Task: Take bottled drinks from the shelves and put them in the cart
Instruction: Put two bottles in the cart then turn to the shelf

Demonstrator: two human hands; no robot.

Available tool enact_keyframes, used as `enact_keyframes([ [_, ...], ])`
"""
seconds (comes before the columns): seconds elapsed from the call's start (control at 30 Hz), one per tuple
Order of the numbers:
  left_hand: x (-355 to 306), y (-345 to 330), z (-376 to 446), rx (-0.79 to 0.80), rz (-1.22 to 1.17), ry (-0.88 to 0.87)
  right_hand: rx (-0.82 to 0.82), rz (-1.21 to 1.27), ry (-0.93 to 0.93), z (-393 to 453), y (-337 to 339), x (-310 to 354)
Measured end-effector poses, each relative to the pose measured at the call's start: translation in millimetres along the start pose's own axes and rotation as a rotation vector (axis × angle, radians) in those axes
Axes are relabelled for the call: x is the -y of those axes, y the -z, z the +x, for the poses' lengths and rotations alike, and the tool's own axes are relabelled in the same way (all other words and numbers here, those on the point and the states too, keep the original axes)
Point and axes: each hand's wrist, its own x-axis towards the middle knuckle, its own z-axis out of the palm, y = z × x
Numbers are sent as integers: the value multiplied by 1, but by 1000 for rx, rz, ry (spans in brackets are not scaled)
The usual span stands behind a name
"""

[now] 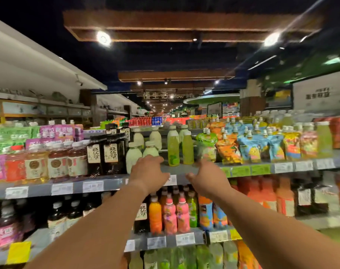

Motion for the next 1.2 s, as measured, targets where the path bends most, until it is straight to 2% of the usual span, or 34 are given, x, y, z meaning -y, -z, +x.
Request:
enact_keyframes([
  [0.17,-38,-16,31,-5,-61,-22,-17,13,-6,23,9,-23],
  [0.47,-33,-42,108,5,-108,-14,-64,8,0,95,-22,-22],
  [0.67,-36,-62,175,37,-211,48,-58,209,-103,165,-46,-10],
  [0.83,-29,-90,224,23,-315,210,-25,255,-219,223,-68,-20],
  [1.0,-25,-106,264,-41,-434,337,-53,328,-194,263,-89,-27],
  [1.2,-21,-117,284,-24,-447,349,-18,334,-200,288,-109,-34],
])
